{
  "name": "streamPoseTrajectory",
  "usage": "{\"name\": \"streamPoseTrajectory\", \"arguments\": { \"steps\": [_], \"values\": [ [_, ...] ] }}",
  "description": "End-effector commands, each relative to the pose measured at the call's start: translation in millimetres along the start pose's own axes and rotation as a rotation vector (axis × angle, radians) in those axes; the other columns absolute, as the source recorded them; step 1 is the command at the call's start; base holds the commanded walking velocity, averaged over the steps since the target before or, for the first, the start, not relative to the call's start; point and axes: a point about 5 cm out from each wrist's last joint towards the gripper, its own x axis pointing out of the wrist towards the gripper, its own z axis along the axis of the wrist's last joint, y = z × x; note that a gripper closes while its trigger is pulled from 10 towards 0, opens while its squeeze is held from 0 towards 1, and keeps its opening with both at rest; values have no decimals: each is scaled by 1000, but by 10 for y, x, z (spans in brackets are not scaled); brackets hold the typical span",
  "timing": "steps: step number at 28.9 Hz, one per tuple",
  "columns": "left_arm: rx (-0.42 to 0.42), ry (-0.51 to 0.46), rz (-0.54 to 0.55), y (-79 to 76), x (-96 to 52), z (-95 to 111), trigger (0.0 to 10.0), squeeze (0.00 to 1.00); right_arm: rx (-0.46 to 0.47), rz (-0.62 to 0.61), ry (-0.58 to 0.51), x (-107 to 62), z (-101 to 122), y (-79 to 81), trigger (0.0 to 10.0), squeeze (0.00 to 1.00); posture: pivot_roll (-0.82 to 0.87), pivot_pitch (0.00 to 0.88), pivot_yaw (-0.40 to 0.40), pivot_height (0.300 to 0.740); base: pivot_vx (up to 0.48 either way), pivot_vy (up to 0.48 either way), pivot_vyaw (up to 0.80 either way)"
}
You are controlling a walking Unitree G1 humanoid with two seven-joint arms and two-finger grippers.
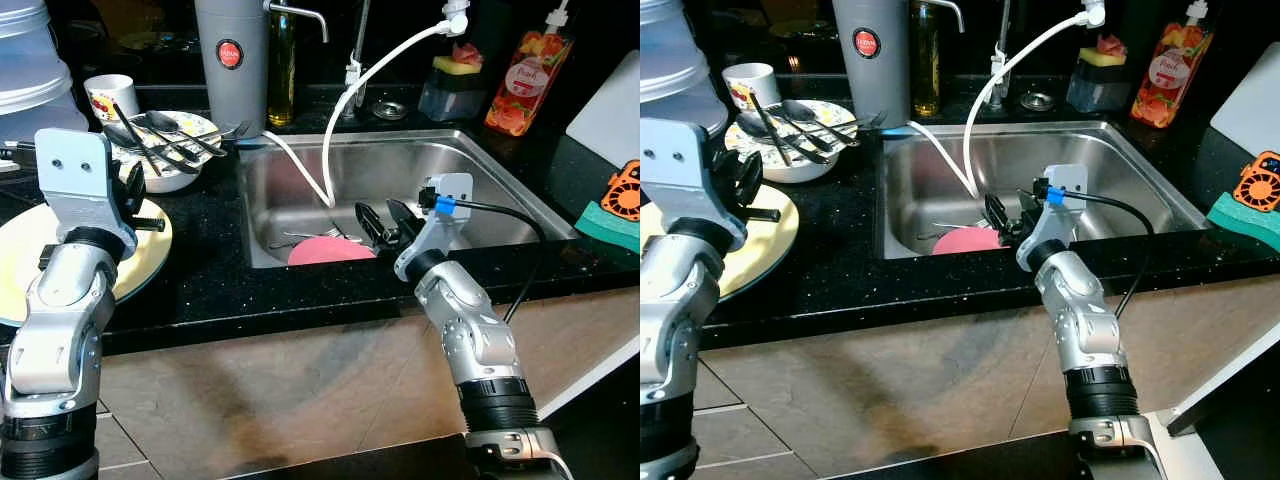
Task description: Kitchen organization
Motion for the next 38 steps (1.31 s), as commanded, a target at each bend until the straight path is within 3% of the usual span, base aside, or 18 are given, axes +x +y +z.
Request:
{"name": "streamPoseTrajectory", "arguments": {
  "steps": [1,3,10,17,21,26,32,38],
  "values": [
    [9,-13,13,31,-6,29,10000,0,-17,7,-4,8,-1,25,10000,0,25,117,-25,740,0,0,800],
    [10,-9,7,18,-11,23,10000,0,46,-9,-21,12,-5,22,10000,0,31,118,-27,740,0,0,400],
    [25,-1,-21,-1,26,41,10000,0,77,-37,-36,7,-9,-18,10000,0,60,111,-1,740,0,0,0],
    [46,-3,-82,47,226,135,10000,0,156,-111,-61,-6,-117,29,10000,0,121,86,132,740,0,0,0],
    [26,5,-99,46,312,134,10000,0,177,-139,-65,-42,-165,53,10000,0,115,83,153,740,0,0,0],
    [-69,45,-92,-20,330,30,10000,0,156,-153,-67,-98,-148,-25,10000,0,89,86,155,740,0,0,0],
    [-77,41,-80,-53,284,-17,10000,0,108,-146,-75,-91,-76,-103,10000,0,79,91,142,740,0,0,0],
    [-87,65,-43,16,226,-66,10000,0,43,-134,-165,-38,111,-100,10000,0,74,94,114,740,0,0,0]
  ]
}}
